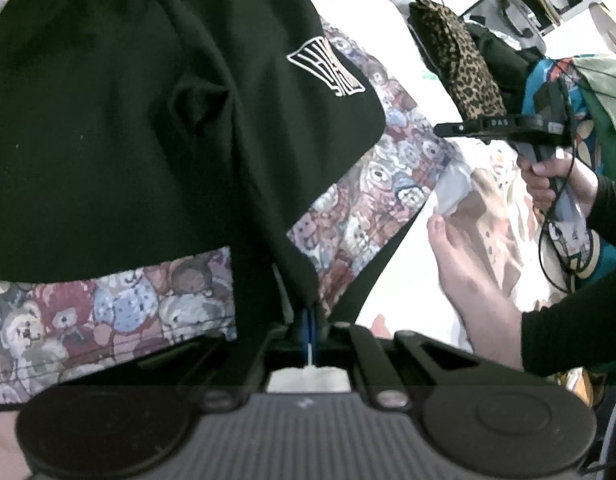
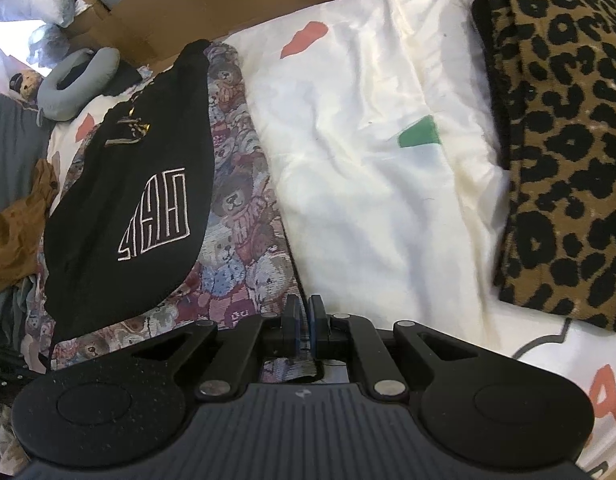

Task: Fold clothes
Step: 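Hold the black shorts raised with the left tool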

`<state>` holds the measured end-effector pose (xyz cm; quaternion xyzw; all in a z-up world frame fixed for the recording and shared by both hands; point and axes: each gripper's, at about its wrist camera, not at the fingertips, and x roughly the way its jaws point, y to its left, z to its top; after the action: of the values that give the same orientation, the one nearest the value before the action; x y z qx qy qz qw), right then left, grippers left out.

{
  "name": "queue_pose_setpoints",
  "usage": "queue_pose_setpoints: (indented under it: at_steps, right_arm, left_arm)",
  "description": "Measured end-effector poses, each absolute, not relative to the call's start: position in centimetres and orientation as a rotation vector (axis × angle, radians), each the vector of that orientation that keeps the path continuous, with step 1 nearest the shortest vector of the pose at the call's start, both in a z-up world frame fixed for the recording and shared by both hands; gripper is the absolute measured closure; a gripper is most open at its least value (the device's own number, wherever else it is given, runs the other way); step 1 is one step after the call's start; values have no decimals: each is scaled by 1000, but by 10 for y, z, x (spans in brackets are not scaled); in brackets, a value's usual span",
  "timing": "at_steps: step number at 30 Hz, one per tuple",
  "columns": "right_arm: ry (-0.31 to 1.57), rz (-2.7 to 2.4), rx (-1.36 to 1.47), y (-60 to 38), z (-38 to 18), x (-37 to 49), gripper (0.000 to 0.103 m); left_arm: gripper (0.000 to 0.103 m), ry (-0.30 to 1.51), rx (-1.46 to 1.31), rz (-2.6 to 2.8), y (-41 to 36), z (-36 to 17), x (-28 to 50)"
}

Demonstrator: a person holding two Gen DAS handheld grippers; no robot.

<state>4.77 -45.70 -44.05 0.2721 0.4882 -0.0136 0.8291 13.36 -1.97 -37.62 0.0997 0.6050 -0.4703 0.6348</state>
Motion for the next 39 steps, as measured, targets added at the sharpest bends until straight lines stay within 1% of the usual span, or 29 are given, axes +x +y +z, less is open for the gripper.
queue_pose_setpoints:
  at_steps: [7,9,10,11,12,14,18,25,26,27,29,32,39]
  right_arm:
    - [1058,-14,543,-455,-446,54,100]
    - [1073,-13,520,-452,-448,56,98]
    - [1077,-12,510,-450,-447,57,94]
    - [1082,-11,501,-449,-447,57,81]
    - [1084,-5,495,-448,-446,57,75]
    - [1087,6,484,-446,-444,56,70]
    - [1100,-3,428,-440,-442,55,70]
    - [1138,-21,430,-435,-448,58,72]
    - [1142,-29,441,-436,-448,58,79]
    - [1145,-37,453,-438,-448,59,92]
    - [1151,-48,483,-441,-448,60,96]
    - [1156,-35,452,-438,-442,60,99]
    - [1122,-51,371,-443,-405,59,99]
  left_arm:
    - [102,1391,250,-1047,-19,-381,135]
    - [102,1394,251,-1042,-20,-383,136]
    - [102,1392,253,-1044,-21,-383,135]
    - [102,1390,256,-1045,-23,-383,135]
    - [102,1390,255,-1045,-24,-384,134]
    - [102,1391,252,-1044,-25,-385,134]
    - [102,1389,248,-1044,-25,-387,135]
    - [102,1385,249,-1056,-24,-388,136]
    - [102,1384,249,-1058,-24,-389,136]
    - [102,1385,247,-1060,-24,-388,136]
    - [102,1386,244,-1064,-24,-387,138]
    - [102,1386,236,-1077,-24,-385,139]
    - [102,1375,197,-1144,-34,-375,135]
